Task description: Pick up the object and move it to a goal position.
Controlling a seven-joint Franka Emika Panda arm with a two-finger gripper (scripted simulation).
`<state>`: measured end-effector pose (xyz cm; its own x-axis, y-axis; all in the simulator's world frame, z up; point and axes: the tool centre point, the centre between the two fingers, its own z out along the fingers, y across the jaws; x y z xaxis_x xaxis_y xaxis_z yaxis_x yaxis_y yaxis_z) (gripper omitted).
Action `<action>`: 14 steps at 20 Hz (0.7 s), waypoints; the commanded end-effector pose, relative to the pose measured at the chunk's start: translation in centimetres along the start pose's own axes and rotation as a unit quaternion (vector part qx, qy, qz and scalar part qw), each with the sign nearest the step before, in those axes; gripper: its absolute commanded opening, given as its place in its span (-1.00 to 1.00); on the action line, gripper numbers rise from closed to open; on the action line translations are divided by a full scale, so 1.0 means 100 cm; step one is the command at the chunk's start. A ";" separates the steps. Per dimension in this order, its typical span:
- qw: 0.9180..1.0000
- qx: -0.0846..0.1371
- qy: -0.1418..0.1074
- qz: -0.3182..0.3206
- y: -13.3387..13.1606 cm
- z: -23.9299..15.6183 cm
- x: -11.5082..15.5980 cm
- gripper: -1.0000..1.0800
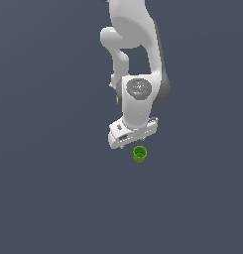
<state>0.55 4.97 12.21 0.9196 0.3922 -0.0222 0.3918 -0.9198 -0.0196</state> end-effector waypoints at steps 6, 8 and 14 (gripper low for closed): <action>0.992 -0.007 0.003 -0.128 -0.015 0.015 0.015 0.92; 0.988 -0.008 0.004 -0.156 -0.018 0.018 0.018 0.92; 0.976 -0.011 0.007 -0.219 -0.026 0.025 0.026 0.92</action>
<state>1.71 8.17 9.81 0.6868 0.7269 -0.0048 0.7268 -0.6868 -0.0046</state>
